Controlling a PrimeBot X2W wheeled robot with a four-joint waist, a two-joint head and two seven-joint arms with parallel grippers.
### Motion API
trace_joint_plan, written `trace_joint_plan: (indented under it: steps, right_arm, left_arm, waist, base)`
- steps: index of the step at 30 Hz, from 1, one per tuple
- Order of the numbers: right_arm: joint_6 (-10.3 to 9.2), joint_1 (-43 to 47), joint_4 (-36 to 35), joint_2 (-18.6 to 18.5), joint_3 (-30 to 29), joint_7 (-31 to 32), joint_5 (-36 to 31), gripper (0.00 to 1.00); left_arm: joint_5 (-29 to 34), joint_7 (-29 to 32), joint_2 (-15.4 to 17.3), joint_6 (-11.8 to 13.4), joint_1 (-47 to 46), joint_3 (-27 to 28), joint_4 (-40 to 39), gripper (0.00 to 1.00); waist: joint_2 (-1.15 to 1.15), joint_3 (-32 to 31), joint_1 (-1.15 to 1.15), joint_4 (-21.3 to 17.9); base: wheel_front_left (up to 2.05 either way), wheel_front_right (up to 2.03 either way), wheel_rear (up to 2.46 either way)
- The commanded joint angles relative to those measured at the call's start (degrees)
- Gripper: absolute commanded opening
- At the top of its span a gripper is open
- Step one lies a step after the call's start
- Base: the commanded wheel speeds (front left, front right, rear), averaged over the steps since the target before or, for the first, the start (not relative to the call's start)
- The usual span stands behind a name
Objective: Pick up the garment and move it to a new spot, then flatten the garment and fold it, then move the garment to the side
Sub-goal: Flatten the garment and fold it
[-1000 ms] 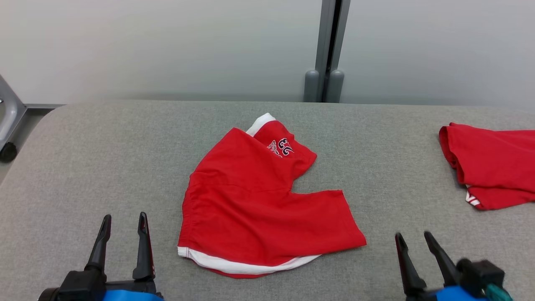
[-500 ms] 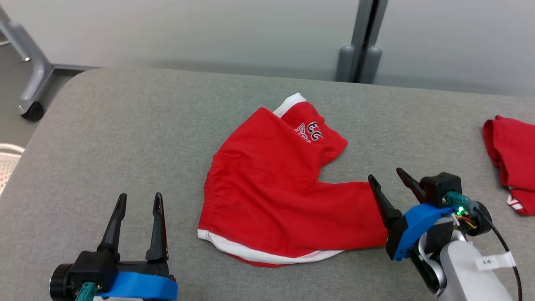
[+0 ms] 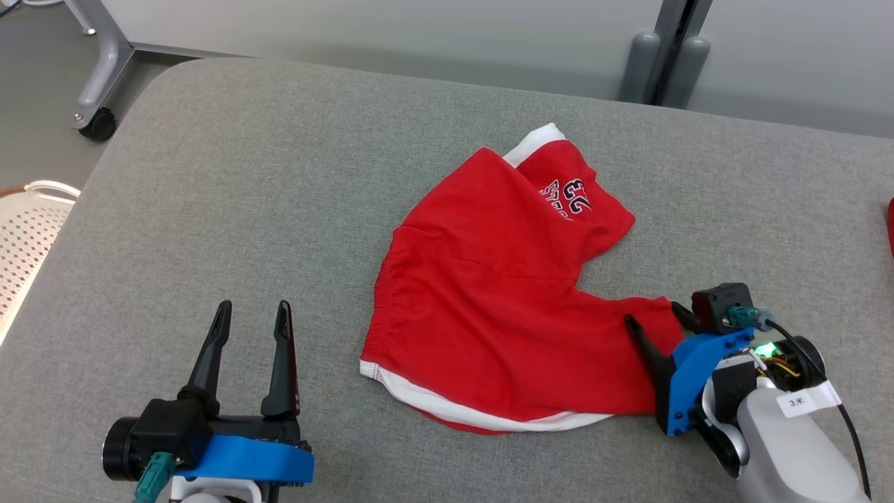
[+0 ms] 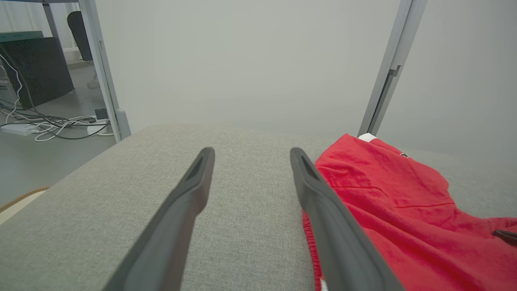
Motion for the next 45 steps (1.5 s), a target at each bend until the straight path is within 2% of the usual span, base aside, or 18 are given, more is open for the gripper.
trace_joint_plan:
  steps: [1, 2, 9, 14, 20, 24, 25, 26, 31, 35, 45]
  right_arm:
    - [0.02, -0.8, 0.7, -0.4, 0.4, 0.2, 0.2, 0.58]
    - [0.02, -1.0, 1.1, -0.4, 0.8, 0.1, 0.5, 0.0]
    - [0.02, -3.8, 2.4, -1.4, 0.8, -1.8, 1.4, 0.0]
    - [0.02, -7.0, 4.2, -2.0, -0.7, -0.7, 1.8, 0.0]
    - [0.02, -12.0, 9.6, -0.7, -4.3, -0.5, 1.6, 0.0]
    - [0.02, -14.4, 13.9, 0.1, -5.7, -2.6, 0.2, 0.0]
    - [0.02, -14.6, 14.5, 0.4, -5.9, -3.9, 0.0, 0.69]
    - [0.02, -14.6, 15.1, 0.7, -6.1, -5.2, -0.2, 1.0]
    - [0.02, -12.2, 15.3, 0.5, -5.9, -13.3, 0.1, 1.0]
    - [0.02, -7.6, 12.5, -0.7, -5.1, -18.4, 1.8, 1.0]
    - [0.02, 9.1, -0.6, -3.6, -2.5, -19.6, 4.2, 1.0]
  left_arm:
    - [-0.3, -0.1, -0.1, 0.3, -0.6, 0.1, 0.1, 1.0]
    - [-0.4, -0.1, -0.1, 0.5, -0.8, 0.1, 0.3, 1.0]
    - [-0.6, -0.1, -0.1, 0.6, -1.4, -0.4, 0.4, 1.0]
    - [-0.9, -0.1, -0.1, 0.5, -1.8, -1.4, 0.8, 1.0]
    - [-1.5, -0.1, -0.1, 0.9, -2.4, -2.6, 1.1, 1.0]
    - [-1.9, -0.1, -0.1, 1.1, -2.7, -3.2, 1.4, 1.0]
    - [-1.9, -0.1, -0.1, 1.2, -2.6, -3.2, 1.5, 1.0]
    - [-2.0, -0.1, -0.1, 1.3, -2.5, -3.1, 1.5, 1.0]
    - [-1.8, -0.1, -0.1, 1.5, -1.2, -2.5, 1.1, 1.0]
    - [-1.6, -0.1, -0.1, 1.4, -0.2, -1.9, 0.8, 1.0]
    - [-0.8, -0.1, -0.1, 0.9, 2.0, -0.3, 0.0, 1.0]
  waist:
    - [-0.02, 0.0, -0.01, 0.0]
    - [-0.02, 0.0, -0.01, -0.1]
    - [-0.02, -0.3, -0.01, -0.2]
    - [-0.02, 0.0, -0.01, 0.8]
    - [-0.02, 0.8, -0.01, 2.0]
    - [-0.02, 0.8, -0.01, 2.3]
    - [-0.02, 0.8, -0.01, 2.3]
    - [-0.02, 0.6, -0.01, 2.1]
    - [-0.02, -0.9, -0.01, 0.5]
    - [-0.02, -2.4, -0.01, -0.9]
    - [-0.02, -4.2, -0.01, -3.3]
  base:
    - [0.0, 0.0, 0.0]
    - [0.0, 0.0, 0.0]
    - [0.0, 0.0, 0.0]
    - [0.0, 0.0, 0.0]
    - [0.0, 0.0, 0.0]
    - [0.0, 0.0, 0.0]
    - [0.0, 0.0, 0.0]
    - [0.0, 0.0, 0.0]
    - [0.0, 0.0, 0.0]
    - [0.0, 0.0, 0.0]
    - [0.0, 0.0, 0.0]
